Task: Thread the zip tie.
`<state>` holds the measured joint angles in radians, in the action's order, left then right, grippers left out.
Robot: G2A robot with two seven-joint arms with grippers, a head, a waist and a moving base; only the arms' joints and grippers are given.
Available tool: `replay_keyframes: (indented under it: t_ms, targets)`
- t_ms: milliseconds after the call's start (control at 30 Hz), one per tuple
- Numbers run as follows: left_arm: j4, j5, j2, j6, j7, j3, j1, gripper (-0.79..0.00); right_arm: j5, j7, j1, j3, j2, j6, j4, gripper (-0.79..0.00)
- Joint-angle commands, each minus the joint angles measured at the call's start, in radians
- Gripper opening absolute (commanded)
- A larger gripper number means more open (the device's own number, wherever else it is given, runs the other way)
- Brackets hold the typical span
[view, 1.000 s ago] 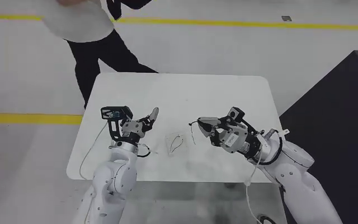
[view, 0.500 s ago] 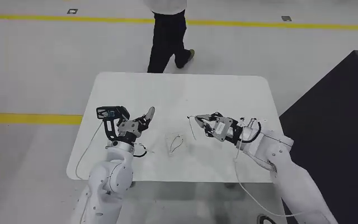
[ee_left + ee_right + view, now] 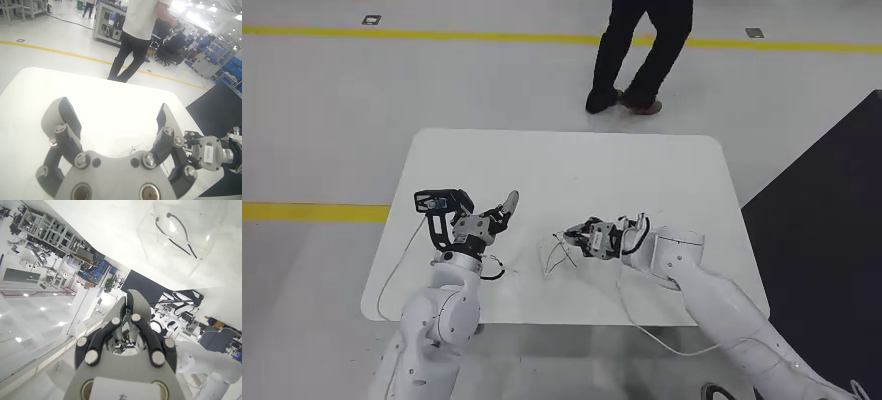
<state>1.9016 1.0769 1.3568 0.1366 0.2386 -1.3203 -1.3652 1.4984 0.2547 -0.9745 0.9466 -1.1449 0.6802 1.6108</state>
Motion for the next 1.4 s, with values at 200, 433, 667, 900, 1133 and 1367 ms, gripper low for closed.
replay_keyframes:
  t_ms: [200, 433, 667, 900, 1133, 1367]
  targets:
    - [0.000, 0.000, 0.000, 0.000, 0.000, 0.000, 0.000, 0.000, 0.016, -0.016, 0.050, -0.062, -0.036, -0.056, -0.108, -0.785]
    - [0.000, 0.000, 0.000, 0.000, 0.000, 0.000, 0.000, 0.000, 0.022, 0.004, 0.084, -0.104, -0.062, -0.045, -0.184, -0.785]
    - [0.000, 0.000, 0.000, 0.000, 0.000, 0.000, 0.000, 0.000, 0.004, 0.022, 0.086, -0.109, -0.073, -0.023, -0.198, -0.625]
    - [0.000, 0.000, 0.000, 0.000, 0.000, 0.000, 0.000, 0.000, -0.048, -0.005, 0.072, -0.098, -0.076, -0.043, -0.148, -0.536]
    - [0.000, 0.000, 0.000, 0.000, 0.000, 0.000, 0.000, 0.000, -0.382, -0.115, -0.021, -0.029, -0.038, -0.160, 0.075, -0.511]
    - [0.000, 0.000, 0.000, 0.000, 0.000, 0.000, 0.000, 0.000, -0.647, -0.215, -0.138, 0.098, 0.009, -0.204, 0.221, -0.514]
